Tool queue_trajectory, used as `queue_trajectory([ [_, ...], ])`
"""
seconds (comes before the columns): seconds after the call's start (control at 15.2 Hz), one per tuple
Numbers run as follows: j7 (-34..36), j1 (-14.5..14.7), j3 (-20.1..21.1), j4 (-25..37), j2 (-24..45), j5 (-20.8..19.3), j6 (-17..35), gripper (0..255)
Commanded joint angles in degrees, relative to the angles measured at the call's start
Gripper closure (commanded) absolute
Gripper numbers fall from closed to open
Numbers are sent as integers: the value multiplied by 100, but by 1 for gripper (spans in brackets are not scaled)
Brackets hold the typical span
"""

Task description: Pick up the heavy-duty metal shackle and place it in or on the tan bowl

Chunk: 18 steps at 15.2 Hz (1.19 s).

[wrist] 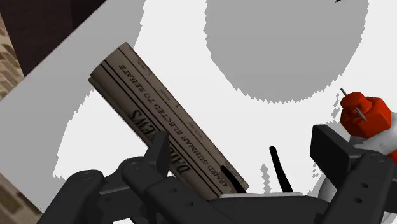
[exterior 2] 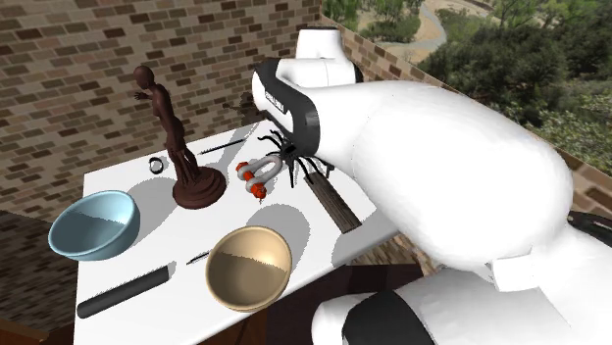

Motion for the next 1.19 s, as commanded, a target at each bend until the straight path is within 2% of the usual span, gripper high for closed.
queue_trajectory([
  [0.0, 229, 59, 180, 164, 388, 93, 184, 0],
  [0.4, 903, 218, 652, 853, 1585, 196, 590, 0],
  [0.86, 1705, 456, 1042, 1934, 3077, 30, 874, 0],
  [1.12, 1707, 487, 1060, 1689, 3136, 35, 1180, 0],
])
